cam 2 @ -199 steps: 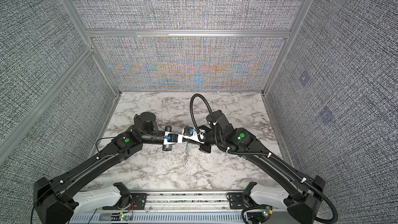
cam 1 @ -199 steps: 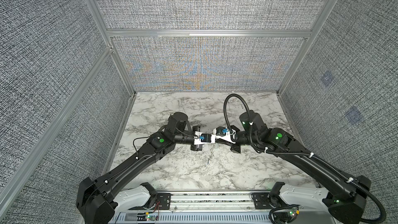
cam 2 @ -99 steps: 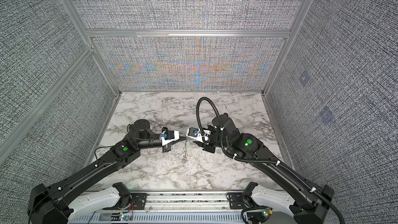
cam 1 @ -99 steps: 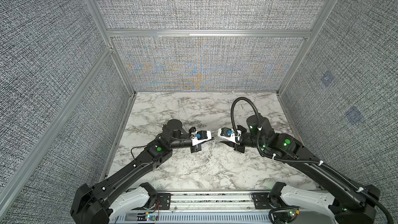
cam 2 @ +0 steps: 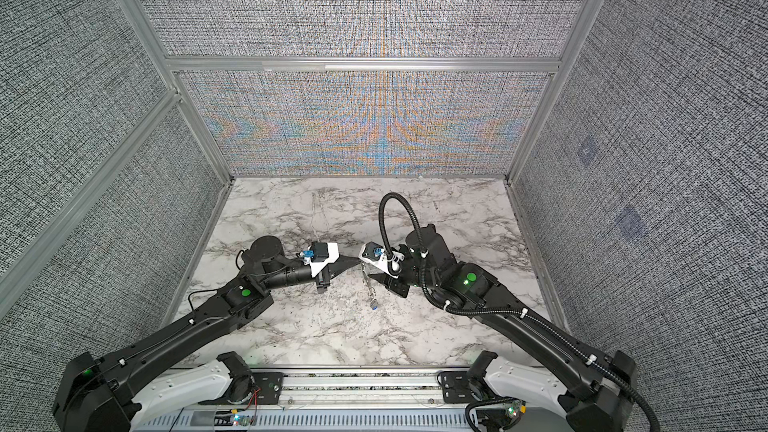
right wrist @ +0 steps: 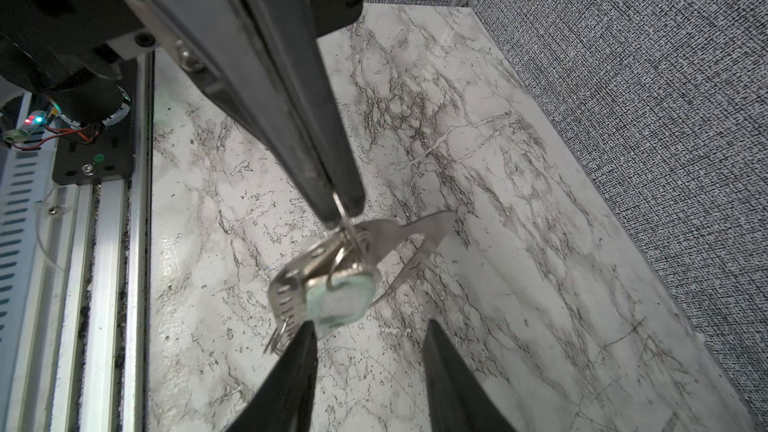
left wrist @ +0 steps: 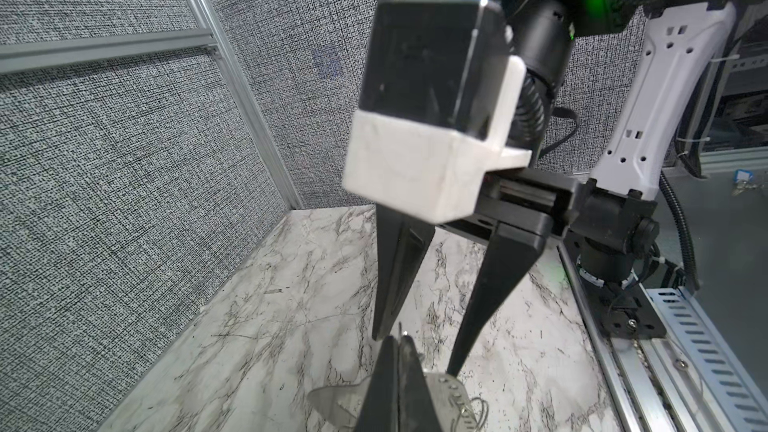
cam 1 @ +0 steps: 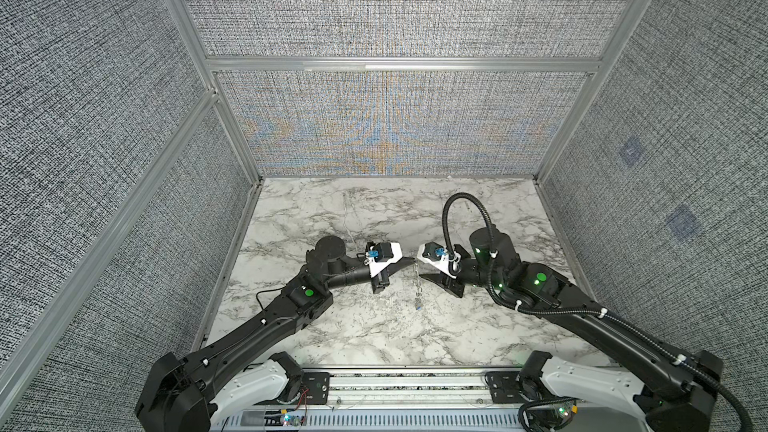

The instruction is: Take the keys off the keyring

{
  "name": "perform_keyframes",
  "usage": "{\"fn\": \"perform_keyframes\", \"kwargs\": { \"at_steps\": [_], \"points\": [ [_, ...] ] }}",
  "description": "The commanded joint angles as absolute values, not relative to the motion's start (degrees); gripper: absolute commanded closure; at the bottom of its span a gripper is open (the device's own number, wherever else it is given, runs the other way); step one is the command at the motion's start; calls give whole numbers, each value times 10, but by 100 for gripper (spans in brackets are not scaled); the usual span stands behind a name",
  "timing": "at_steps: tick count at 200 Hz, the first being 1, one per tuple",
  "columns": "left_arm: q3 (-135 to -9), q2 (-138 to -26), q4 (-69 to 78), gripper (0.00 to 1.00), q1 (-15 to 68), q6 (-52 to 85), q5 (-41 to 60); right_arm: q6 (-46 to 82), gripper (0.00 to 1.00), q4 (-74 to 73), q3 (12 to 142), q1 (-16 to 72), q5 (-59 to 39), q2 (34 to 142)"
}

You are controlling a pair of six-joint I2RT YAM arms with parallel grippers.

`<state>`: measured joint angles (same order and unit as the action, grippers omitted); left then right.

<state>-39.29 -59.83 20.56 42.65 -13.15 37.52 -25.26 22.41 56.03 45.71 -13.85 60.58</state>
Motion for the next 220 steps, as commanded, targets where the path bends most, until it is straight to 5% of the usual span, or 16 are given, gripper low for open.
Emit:
{"fn": "perform_keyframes", "kwargs": {
  "at_steps": [1, 99, 220],
  "points": [
    [-389, -600, 269, 100, 427, -101, 374, -227, 54, 182, 556, 457, -166, 609],
    [-374, -599, 301, 100, 427, -71, 349, -198, 45, 114, 534, 460, -146, 615],
    [-389, -606, 269, 100, 427, -57, 324, -196, 44, 50, 495, 481, -45, 599]
  ]
}}
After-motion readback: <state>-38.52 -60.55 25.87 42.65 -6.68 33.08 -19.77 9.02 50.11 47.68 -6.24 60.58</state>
